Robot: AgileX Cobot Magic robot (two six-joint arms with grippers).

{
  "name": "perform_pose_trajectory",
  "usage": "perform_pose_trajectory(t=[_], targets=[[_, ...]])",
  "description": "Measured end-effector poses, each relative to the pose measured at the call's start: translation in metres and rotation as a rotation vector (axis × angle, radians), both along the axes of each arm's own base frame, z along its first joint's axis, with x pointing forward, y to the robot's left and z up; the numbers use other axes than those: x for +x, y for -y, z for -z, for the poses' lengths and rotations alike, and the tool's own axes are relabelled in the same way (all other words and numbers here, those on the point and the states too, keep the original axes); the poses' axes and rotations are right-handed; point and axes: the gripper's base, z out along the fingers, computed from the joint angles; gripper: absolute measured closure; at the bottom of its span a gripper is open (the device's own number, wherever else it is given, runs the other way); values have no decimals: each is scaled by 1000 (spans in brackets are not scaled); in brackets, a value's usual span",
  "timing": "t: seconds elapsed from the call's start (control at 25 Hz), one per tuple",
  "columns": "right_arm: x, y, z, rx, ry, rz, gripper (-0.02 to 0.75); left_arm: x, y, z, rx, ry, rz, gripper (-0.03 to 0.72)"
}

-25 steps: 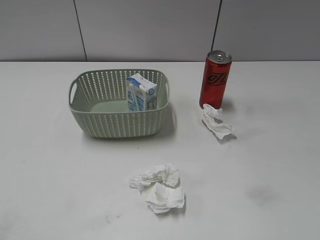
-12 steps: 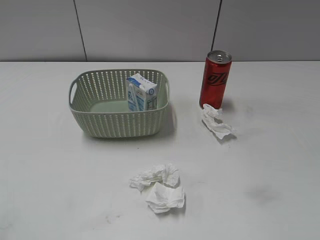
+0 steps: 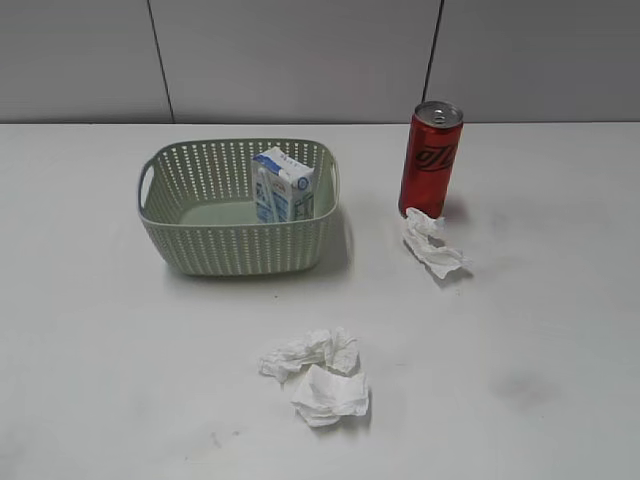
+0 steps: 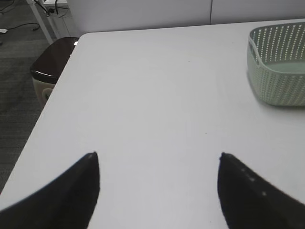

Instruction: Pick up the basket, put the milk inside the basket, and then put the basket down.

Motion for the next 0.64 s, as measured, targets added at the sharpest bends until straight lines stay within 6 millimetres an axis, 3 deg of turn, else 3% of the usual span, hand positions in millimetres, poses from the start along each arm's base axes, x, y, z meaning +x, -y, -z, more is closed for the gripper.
perform_pose_trajectory(t=[0.64], targets=[[0,0,0,0,0,0,149,0,0,0,-5,-2,-6,106]])
